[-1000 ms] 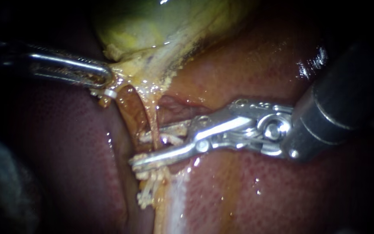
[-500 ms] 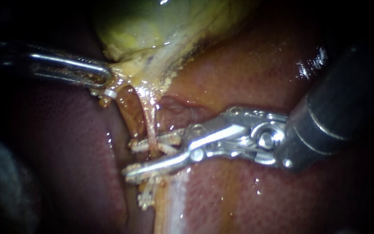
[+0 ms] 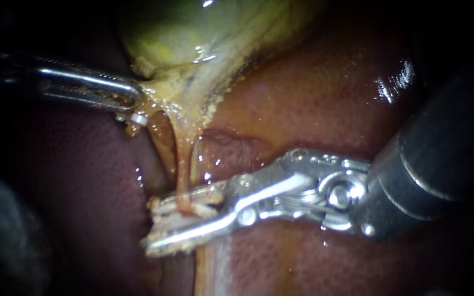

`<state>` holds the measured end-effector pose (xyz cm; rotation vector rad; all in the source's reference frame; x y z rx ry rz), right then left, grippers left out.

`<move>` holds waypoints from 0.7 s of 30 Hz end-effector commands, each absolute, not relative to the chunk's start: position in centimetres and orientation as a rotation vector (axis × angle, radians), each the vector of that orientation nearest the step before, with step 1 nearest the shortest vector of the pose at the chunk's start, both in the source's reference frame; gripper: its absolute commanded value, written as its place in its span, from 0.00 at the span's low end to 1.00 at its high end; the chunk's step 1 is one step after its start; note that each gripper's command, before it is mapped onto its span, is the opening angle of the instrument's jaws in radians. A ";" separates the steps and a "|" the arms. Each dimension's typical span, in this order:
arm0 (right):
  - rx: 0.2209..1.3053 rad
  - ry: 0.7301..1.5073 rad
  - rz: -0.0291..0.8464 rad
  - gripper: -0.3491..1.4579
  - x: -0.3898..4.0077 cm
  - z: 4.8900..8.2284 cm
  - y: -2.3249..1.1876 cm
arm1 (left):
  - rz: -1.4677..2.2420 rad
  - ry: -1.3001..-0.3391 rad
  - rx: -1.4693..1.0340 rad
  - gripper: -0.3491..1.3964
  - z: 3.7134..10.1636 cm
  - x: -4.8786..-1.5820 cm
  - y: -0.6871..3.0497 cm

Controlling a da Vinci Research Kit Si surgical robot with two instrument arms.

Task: Clipping second clip right tube

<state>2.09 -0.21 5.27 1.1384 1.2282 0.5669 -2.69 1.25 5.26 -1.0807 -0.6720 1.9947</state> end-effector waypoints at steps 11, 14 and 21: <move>1.147 1.223 0.579 0.39 2.10 5.27 -0.18 | 1.995 -0.672 -1.081 0.00 5.27 -2.69 1.25; 1.148 1.226 0.579 0.34 2.09 5.28 -0.17 | 1.995 -0.672 -1.081 0.00 5.27 -2.69 1.25; 1.162 1.216 0.589 0.23 2.08 5.31 -0.15 | 1.995 -0.672 -1.081 0.00 5.27 -2.69 1.26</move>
